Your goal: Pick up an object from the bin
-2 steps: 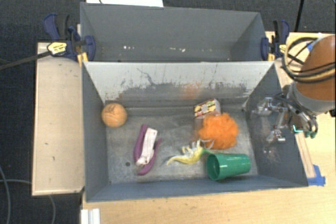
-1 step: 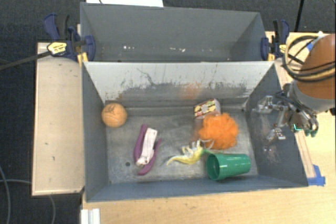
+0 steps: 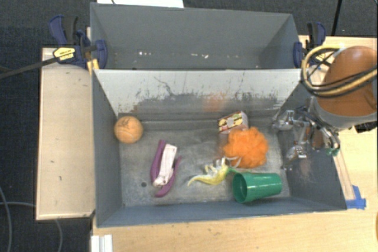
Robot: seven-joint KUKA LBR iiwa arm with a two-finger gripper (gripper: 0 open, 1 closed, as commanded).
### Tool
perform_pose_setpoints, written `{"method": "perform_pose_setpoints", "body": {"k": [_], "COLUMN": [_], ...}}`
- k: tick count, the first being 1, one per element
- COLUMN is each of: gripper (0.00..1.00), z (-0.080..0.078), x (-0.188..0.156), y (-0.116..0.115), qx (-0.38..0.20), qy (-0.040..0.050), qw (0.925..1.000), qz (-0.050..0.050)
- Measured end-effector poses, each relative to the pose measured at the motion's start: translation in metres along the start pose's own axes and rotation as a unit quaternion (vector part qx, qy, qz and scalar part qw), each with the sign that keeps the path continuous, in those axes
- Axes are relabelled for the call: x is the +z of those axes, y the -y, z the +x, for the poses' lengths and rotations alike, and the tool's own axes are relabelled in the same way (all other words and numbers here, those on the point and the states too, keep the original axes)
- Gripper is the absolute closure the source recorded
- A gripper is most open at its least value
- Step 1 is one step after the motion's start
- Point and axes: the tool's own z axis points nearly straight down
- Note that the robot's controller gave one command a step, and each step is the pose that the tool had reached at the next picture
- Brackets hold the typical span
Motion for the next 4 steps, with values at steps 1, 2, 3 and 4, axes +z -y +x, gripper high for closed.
{"method": "perform_pose_setpoints", "body": {"k": [1,2,3,4], "gripper": [0.0,0.0,0.0,1.0], "z": [0.025,0.032,0.023,-0.017], "x": [0.053,0.047,0.055,0.057], "y": [-0.015,-0.054,-0.081,-0.175], "qx": [0.039,0.013,0.036,0.082], "qy": [0.0164,0.0113,-0.001,0.0017], "qw": [0.9991,0.9998,0.9994,0.9966], "qz": [0.002,0.002,-0.002,-0.002]}}
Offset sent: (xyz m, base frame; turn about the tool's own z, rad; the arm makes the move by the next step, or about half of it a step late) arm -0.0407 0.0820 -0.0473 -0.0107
